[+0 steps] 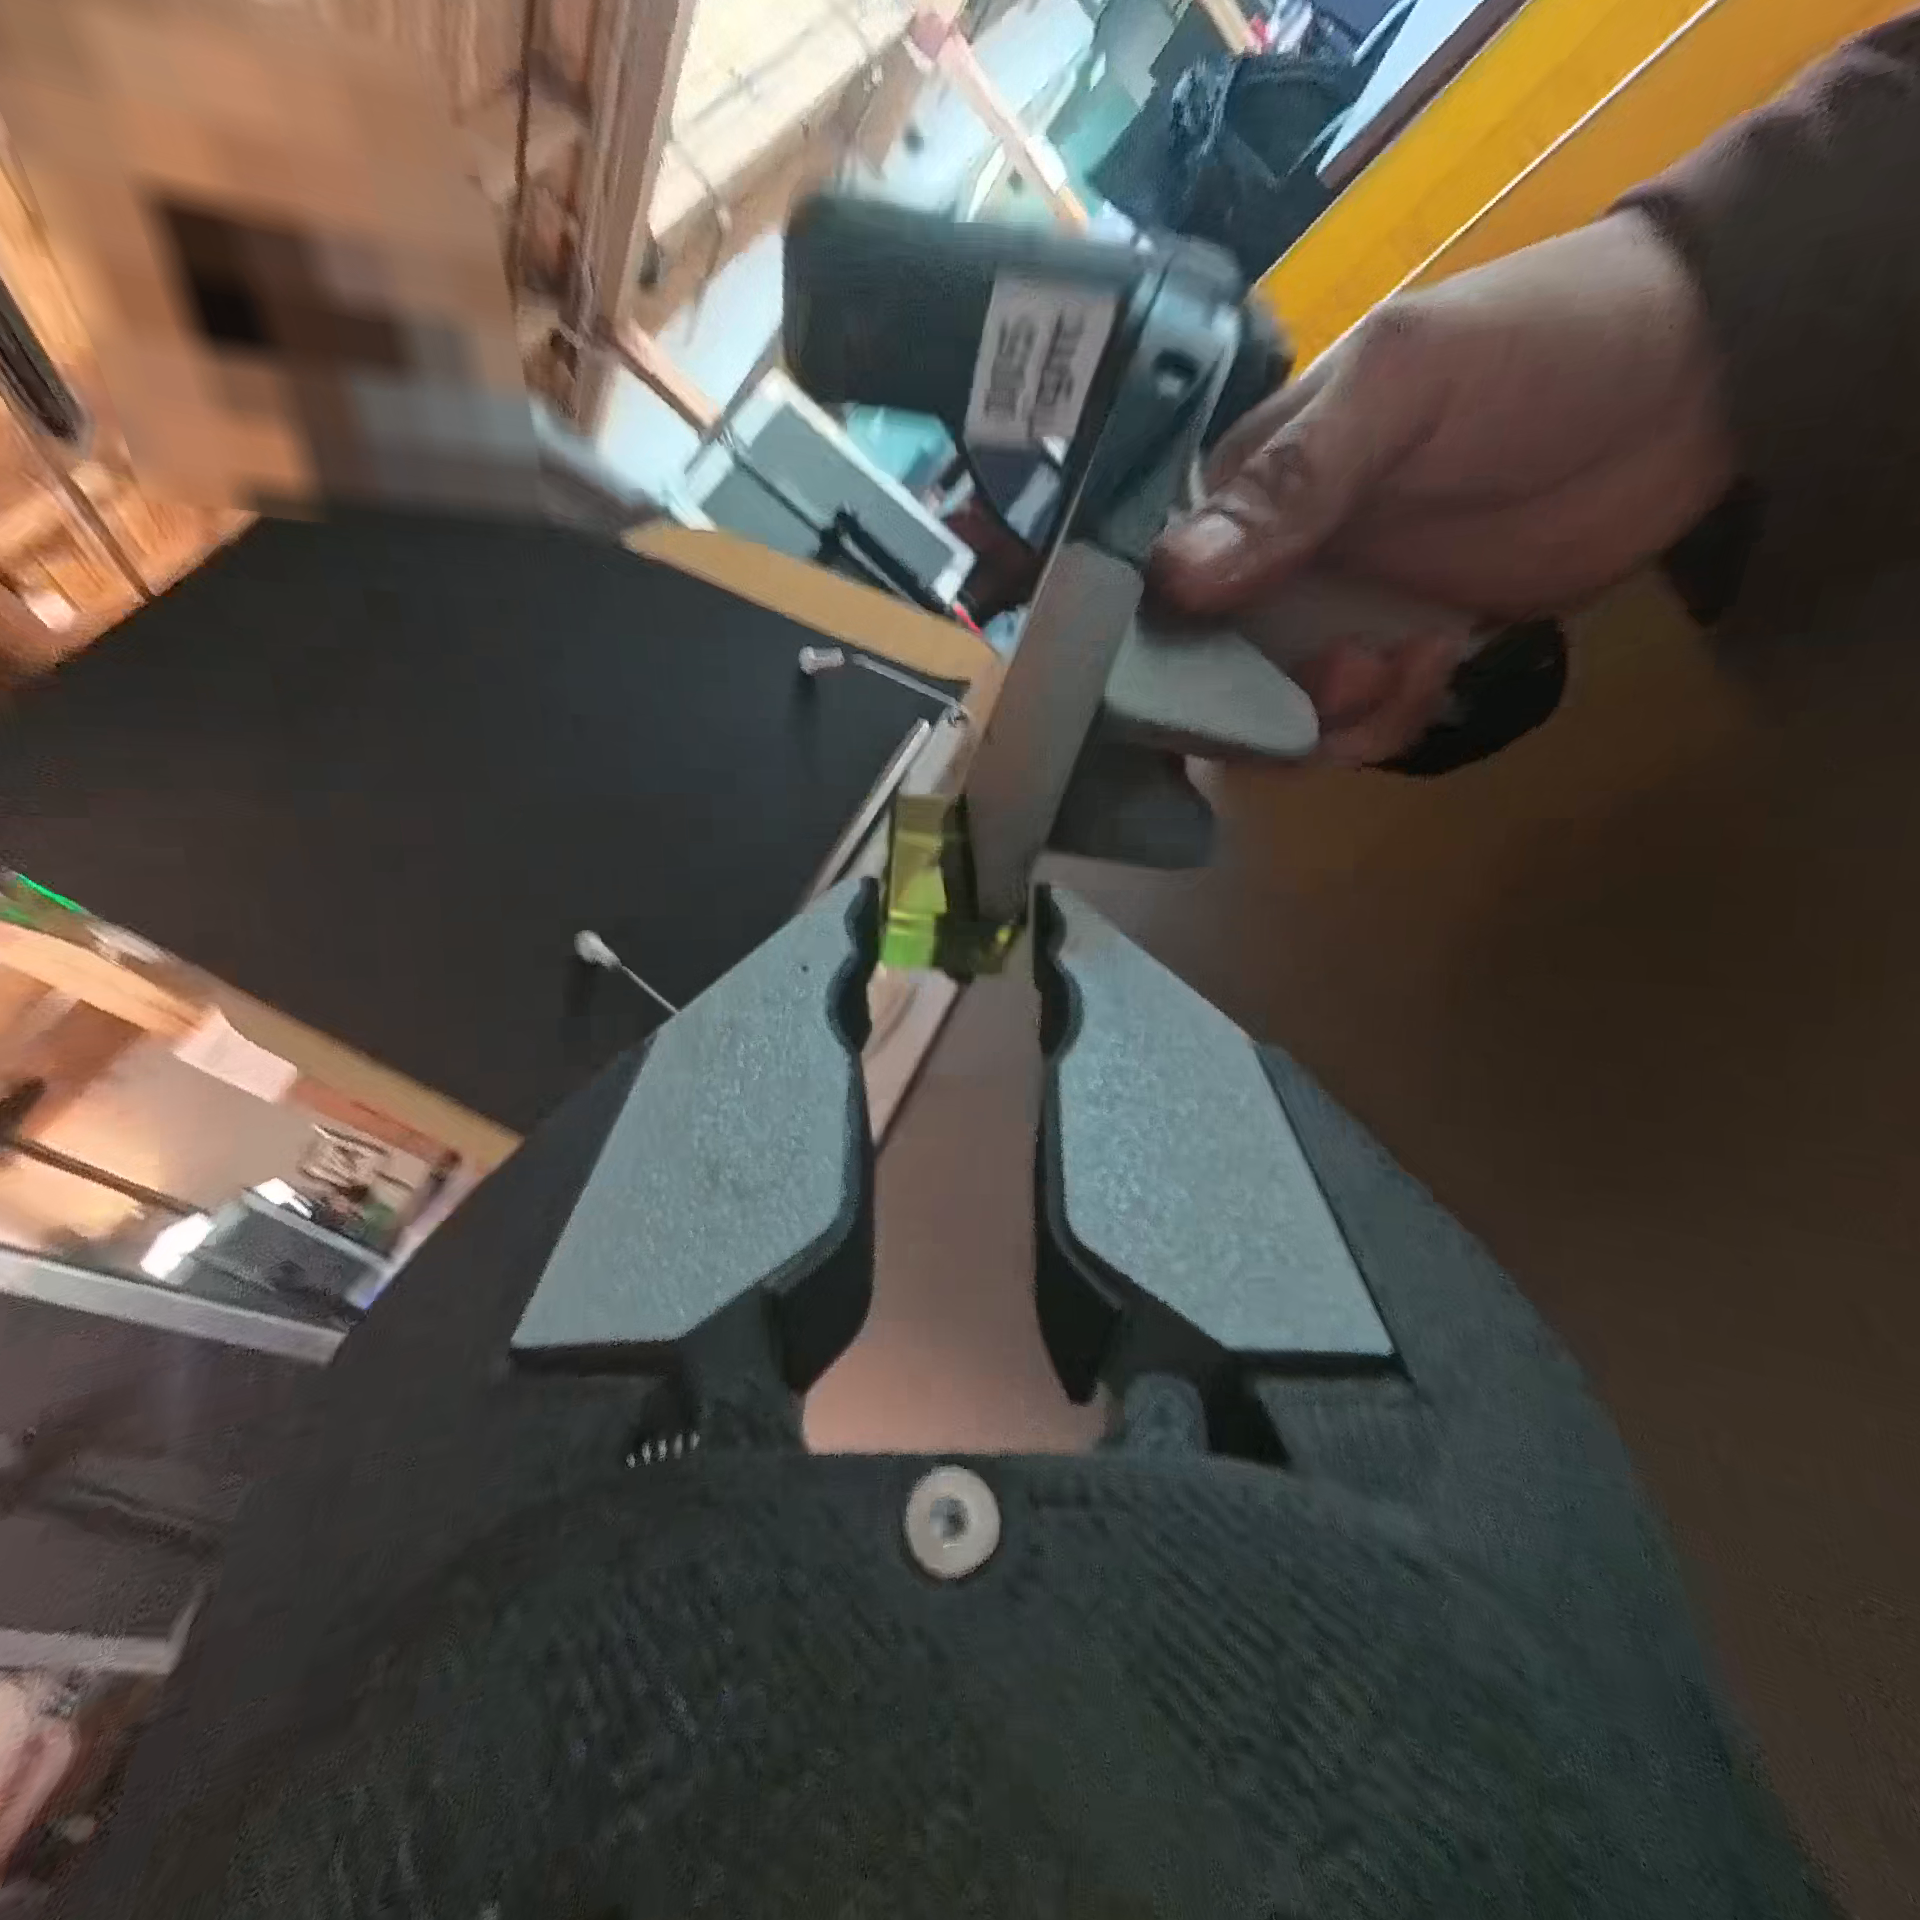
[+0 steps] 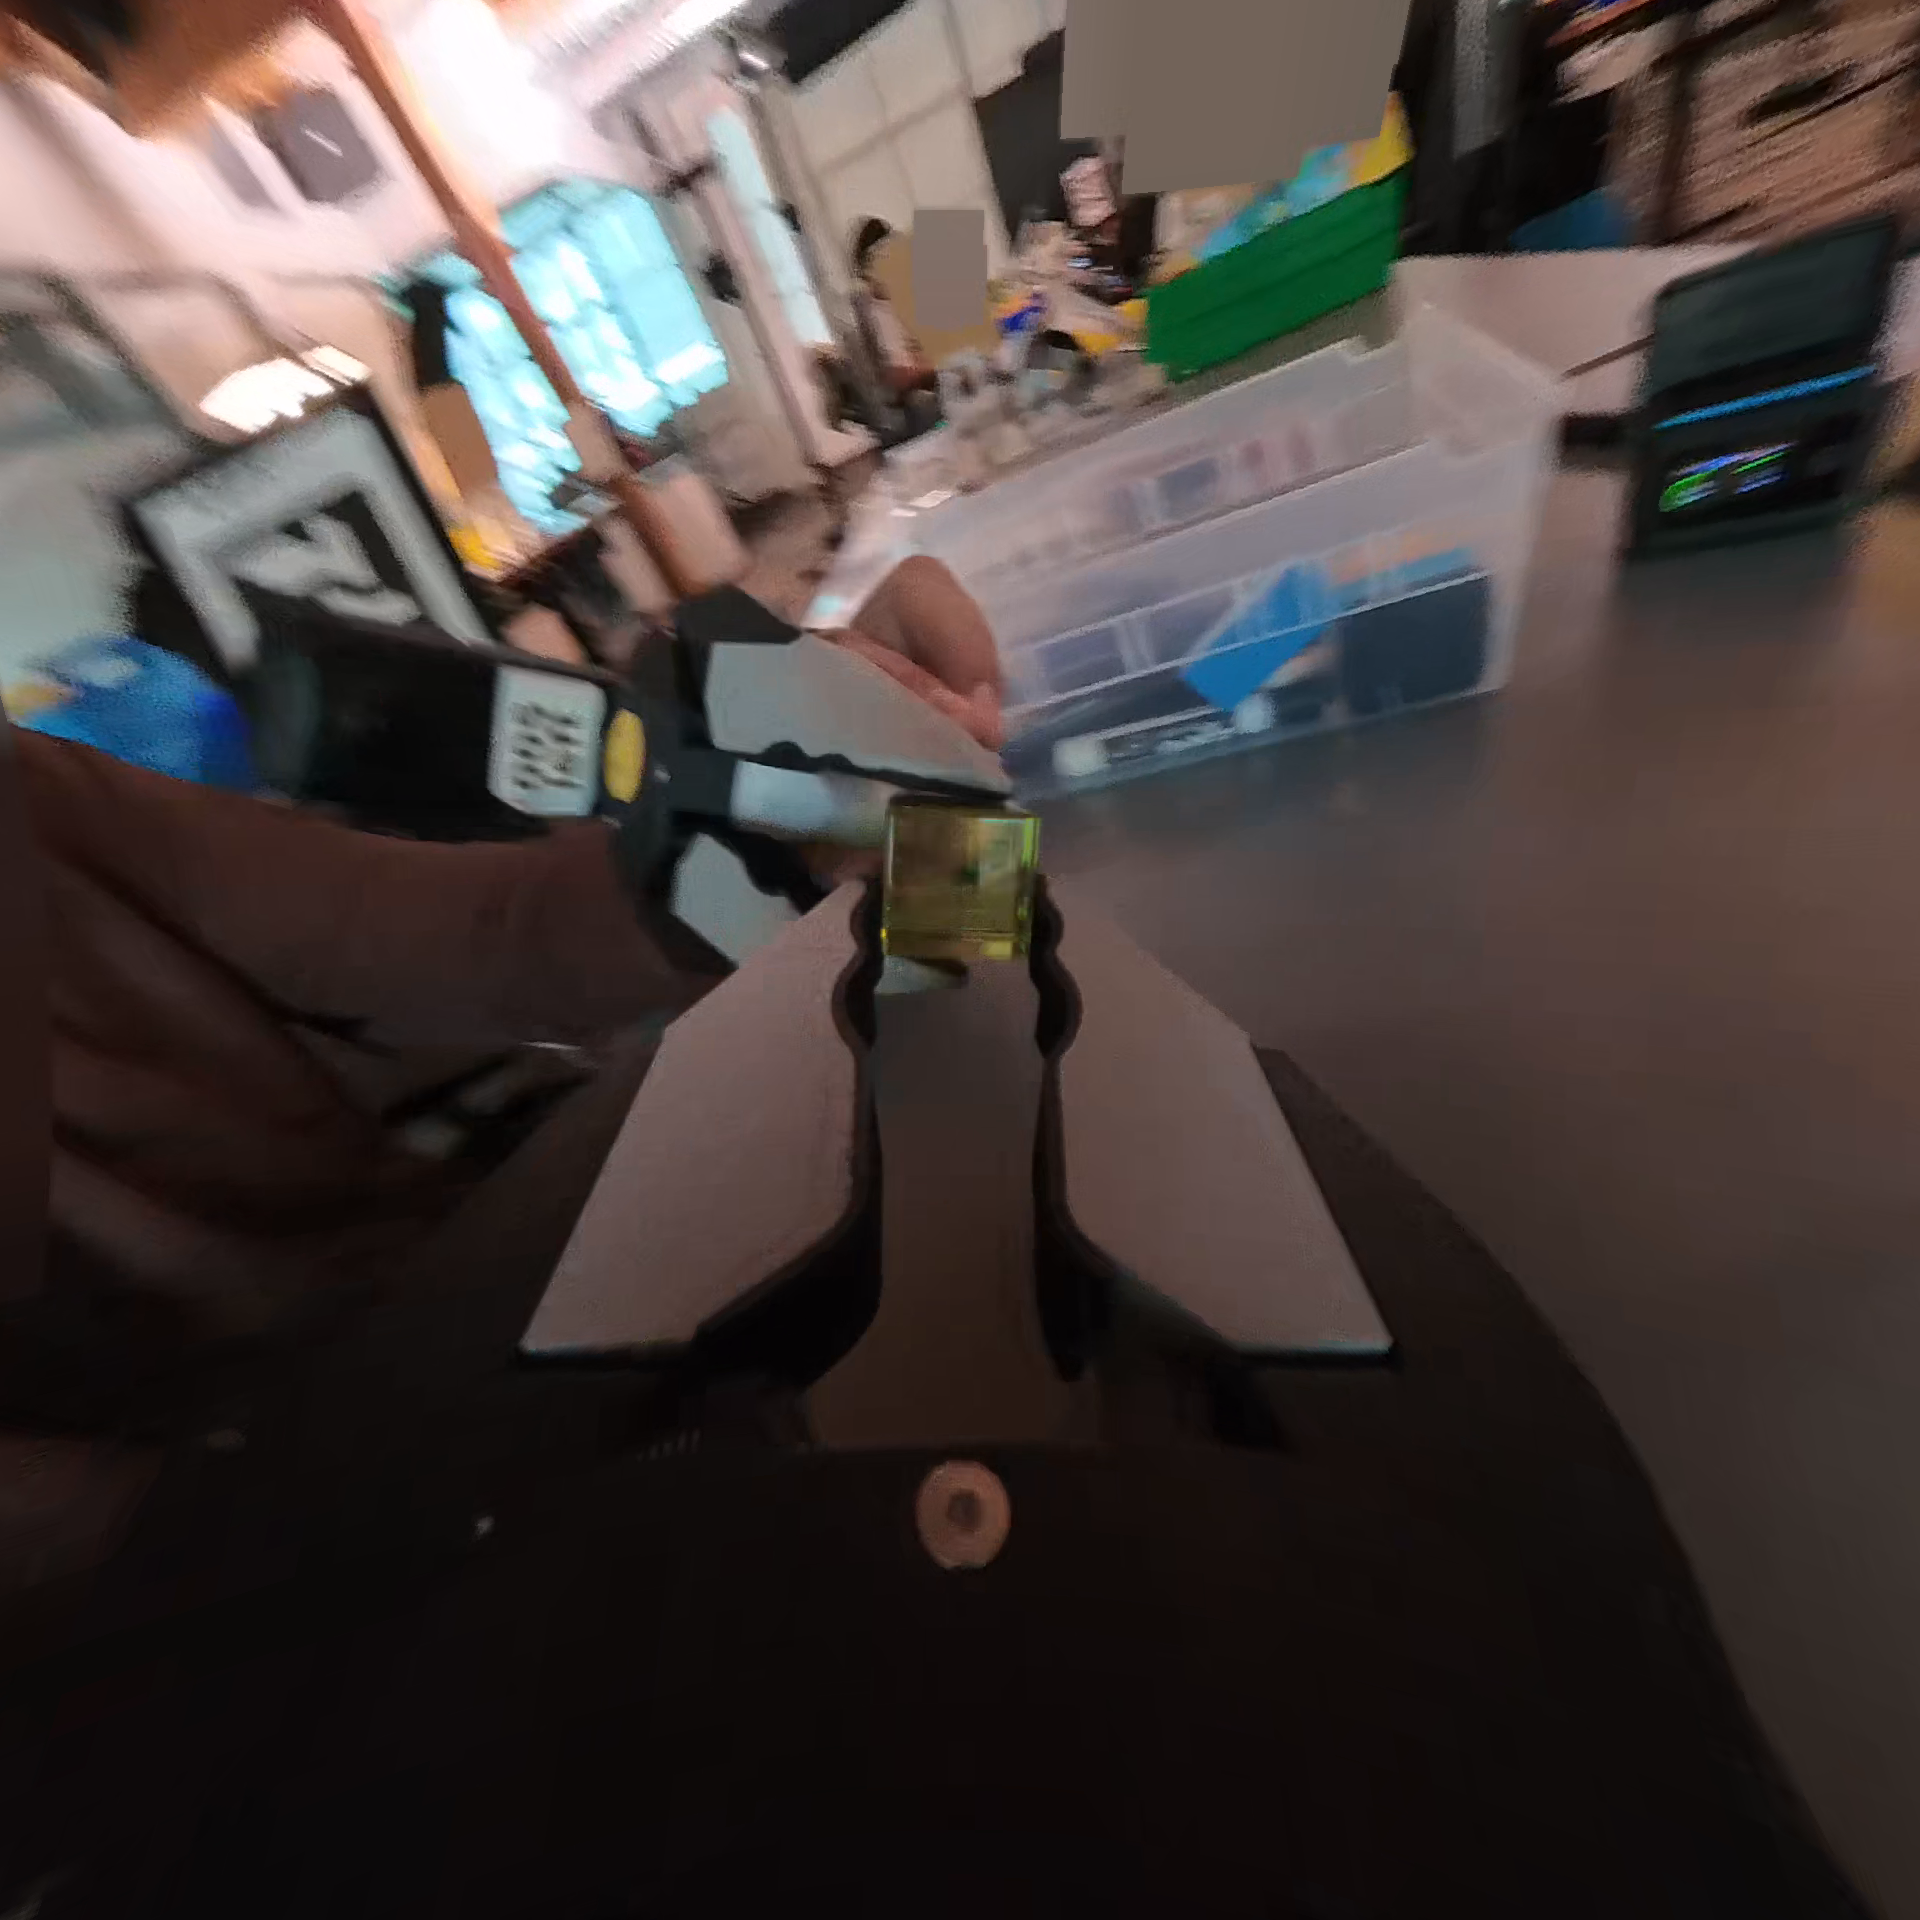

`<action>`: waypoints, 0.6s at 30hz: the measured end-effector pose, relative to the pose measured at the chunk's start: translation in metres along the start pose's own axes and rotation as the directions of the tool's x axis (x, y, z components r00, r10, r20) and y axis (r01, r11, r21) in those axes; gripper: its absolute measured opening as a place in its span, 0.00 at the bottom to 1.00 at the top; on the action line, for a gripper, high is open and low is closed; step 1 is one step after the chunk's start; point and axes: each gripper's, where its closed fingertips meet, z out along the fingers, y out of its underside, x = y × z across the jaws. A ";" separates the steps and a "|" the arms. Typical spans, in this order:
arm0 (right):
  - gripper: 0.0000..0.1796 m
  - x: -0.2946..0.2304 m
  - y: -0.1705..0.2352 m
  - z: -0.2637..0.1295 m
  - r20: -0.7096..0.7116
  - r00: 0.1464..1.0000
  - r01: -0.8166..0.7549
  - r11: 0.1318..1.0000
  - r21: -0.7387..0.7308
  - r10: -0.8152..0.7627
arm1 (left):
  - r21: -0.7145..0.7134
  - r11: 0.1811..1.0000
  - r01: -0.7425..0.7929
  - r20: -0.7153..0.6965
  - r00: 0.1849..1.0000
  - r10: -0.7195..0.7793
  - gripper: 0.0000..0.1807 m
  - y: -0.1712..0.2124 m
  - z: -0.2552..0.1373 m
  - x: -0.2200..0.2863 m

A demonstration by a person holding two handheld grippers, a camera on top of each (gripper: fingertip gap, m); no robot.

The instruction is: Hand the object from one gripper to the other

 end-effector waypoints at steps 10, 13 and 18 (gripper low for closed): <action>0.14 0.040 -0.010 -0.022 -0.452 0.335 0.637 0.553 -0.538 -0.826 | -0.149 0.663 0.734 -0.265 0.616 -0.742 0.30 0.020 -0.003 0.000; 0.14 0.037 -0.010 -0.017 -0.402 0.157 0.665 0.397 -0.632 -0.902 | -0.145 0.559 0.817 -0.319 0.496 -0.808 0.33 0.012 -0.003 0.000; 0.14 0.027 -0.010 -0.005 -0.323 -0.008 0.666 0.236 -0.707 -0.947 | -0.137 0.518 0.844 -0.344 0.450 -0.824 0.28 0.007 -0.002 0.000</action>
